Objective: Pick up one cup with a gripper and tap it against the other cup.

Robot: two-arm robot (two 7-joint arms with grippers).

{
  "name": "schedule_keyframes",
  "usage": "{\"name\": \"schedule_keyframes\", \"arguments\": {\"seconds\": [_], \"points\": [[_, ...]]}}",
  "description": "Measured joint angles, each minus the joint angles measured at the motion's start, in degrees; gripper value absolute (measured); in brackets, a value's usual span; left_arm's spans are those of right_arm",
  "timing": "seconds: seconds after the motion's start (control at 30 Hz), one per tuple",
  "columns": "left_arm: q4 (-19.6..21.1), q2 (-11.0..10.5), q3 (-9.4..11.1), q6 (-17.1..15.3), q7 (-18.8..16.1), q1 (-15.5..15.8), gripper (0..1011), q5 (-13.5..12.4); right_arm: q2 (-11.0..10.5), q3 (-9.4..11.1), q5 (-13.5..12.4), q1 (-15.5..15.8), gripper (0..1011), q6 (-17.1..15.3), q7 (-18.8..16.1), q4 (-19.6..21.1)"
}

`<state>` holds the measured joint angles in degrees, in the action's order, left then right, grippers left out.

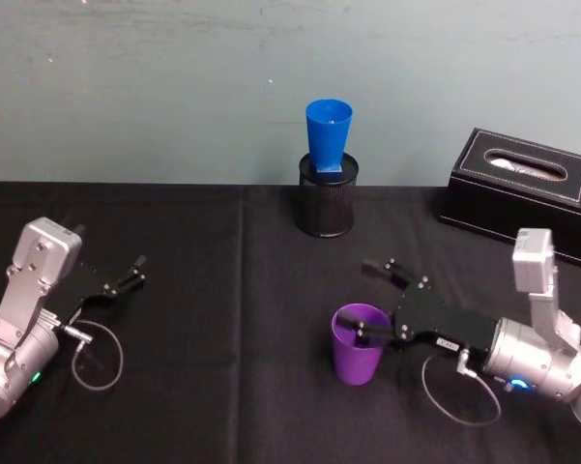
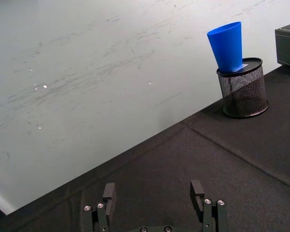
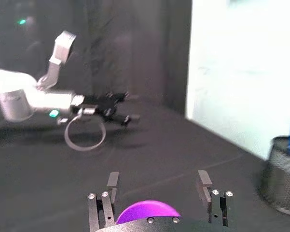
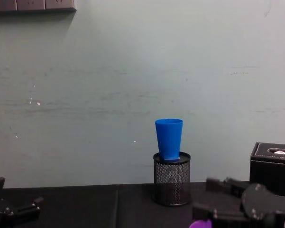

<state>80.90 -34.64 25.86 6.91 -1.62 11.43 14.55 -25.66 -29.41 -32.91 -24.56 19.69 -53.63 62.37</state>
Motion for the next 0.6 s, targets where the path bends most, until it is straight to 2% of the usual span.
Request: {"name": "schedule_keyframes", "arguments": {"seconds": [0.17, 0.23, 0.33, 0.47, 0.5, 0.53, 0.57, 0.6], "points": [[0.0, 0.0, 0.0, 0.0, 0.0, 0.0, 1011, 0.0, -0.4, 2.1, -0.4, 2.1, 1000, -0.9, 4.9, 4.1], [0.0, 0.0, 0.0, 0.0, 0.0, 0.0, 1011, 0.0, -0.5, 3.4, 0.0, 3.3, 1000, -2.2, 8.9, 6.7], [0.0, 0.0, 0.0, 0.0, 0.0, 0.0, 1011, 0.0, -0.3, 4.2, 0.8, 4.2, 1000, -3.9, 12.4, 8.7], [0.0, 0.0, 0.0, 0.0, 0.0, 0.0, 1011, 0.0, 0.3, 5.0, 2.9, 5.2, 1000, -7.7, 18.8, 11.3], [0.0, 0.0, 0.0, 0.0, 0.0, 0.0, 1011, 0.0, 0.8, 5.3, 3.9, 5.7, 1000, -9.5, 21.6, 12.1], [0.0, 0.0, 0.0, 0.0, 0.0, 0.0, 1011, 0.0, 0.8, 5.3, 3.9, 5.7, 1000, -9.5, 21.6, 12.1], [0.0, 0.0, 0.0, 0.0, 0.0, 0.0, 1011, 0.0, 1.7, 5.8, 5.2, 6.3, 1000, -11.8, 25.8, 13.0], [0.0, 0.0, 0.0, 0.0, 0.0, 0.0, 1011, 0.0, 2.1, 5.9, 5.6, 6.5, 1000, -12.5, 27.2, 13.2]]}}
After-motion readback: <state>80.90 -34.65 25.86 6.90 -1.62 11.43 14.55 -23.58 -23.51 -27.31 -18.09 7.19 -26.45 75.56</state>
